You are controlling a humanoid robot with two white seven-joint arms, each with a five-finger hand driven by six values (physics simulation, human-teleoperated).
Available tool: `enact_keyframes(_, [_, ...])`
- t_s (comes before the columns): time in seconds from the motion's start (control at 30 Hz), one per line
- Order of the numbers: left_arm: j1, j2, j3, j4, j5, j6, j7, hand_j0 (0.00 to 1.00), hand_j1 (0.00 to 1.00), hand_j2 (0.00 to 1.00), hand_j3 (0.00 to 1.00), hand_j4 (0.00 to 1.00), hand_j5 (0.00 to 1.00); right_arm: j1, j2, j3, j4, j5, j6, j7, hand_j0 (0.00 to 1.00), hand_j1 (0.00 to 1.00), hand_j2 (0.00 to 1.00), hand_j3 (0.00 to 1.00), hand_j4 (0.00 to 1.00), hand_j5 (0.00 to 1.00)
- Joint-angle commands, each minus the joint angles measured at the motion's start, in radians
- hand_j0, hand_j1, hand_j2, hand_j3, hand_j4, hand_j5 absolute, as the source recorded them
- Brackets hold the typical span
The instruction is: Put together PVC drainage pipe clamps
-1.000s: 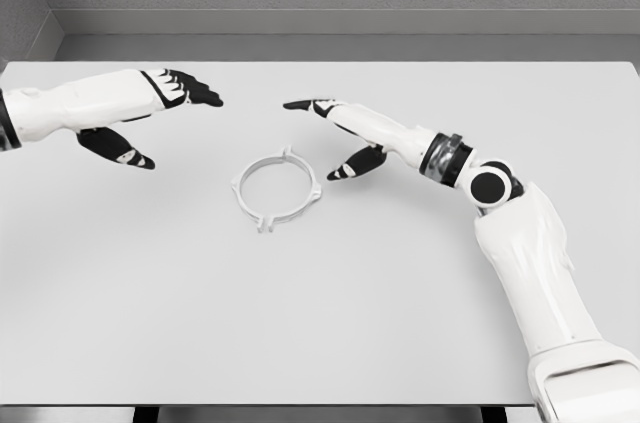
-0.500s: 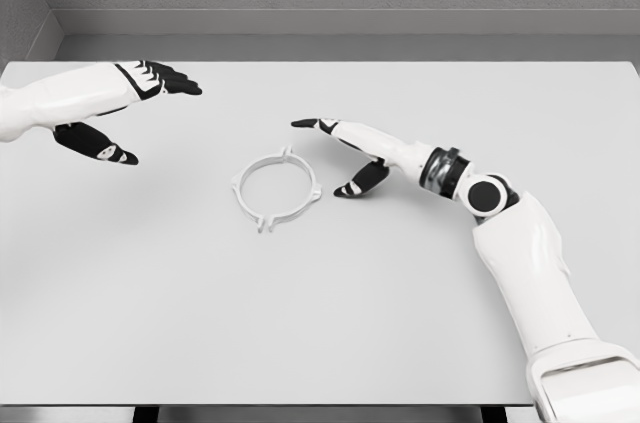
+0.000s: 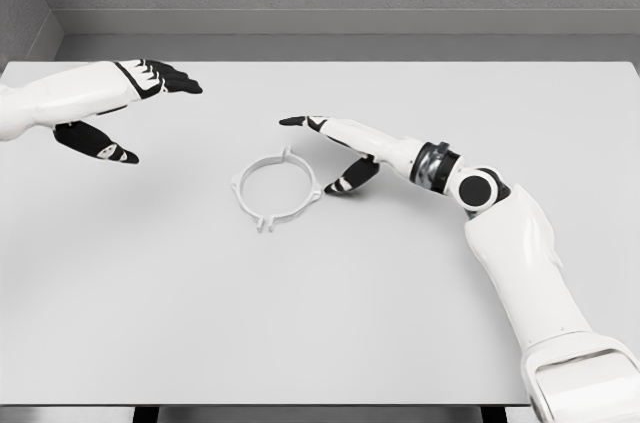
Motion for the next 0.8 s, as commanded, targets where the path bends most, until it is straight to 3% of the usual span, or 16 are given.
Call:
enact_keyframes(0.0, [0.0,-0.001,-0.002,0.0,0.007,0.003,0.001,1.0,1.0,1.0,1.0,1.0,1.0,0.0,0.004,0.004,-0.001,-0.009,0.002,0.0,1.0,1.0,1.0,1.0,1.0,1.0])
enact_keyframes(0.37, [0.021,0.003,0.029,0.018,0.007,0.003,0.001,1.0,1.0,1.0,1.0,1.0,1.0,-0.002,0.029,0.017,-0.001,-0.009,0.002,0.0,1.0,1.0,1.0,1.0,1.0,1.0])
enact_keyframes(0.53, [0.021,0.006,0.035,0.023,0.007,0.003,0.001,1.0,1.0,1.0,1.0,1.0,1.0,-0.026,-0.01,-0.052,-0.002,-0.013,0.002,0.0,1.0,1.0,1.0,1.0,1.0,1.0])
enact_keyframes(0.63, [0.023,0.008,0.033,0.023,0.007,0.003,0.001,1.0,1.0,1.0,1.0,1.0,1.0,-0.035,-0.109,-0.168,-0.004,-0.024,0.002,0.0,1.0,1.0,1.0,1.0,1.0,1.0])
enact_keyframes(0.77, [0.023,0.005,0.033,0.023,0.007,0.003,0.001,1.0,1.0,1.0,1.0,1.0,1.0,-0.015,-0.29,-0.291,-0.007,-0.027,0.002,0.0,1.0,1.0,1.0,1.0,1.0,1.0])
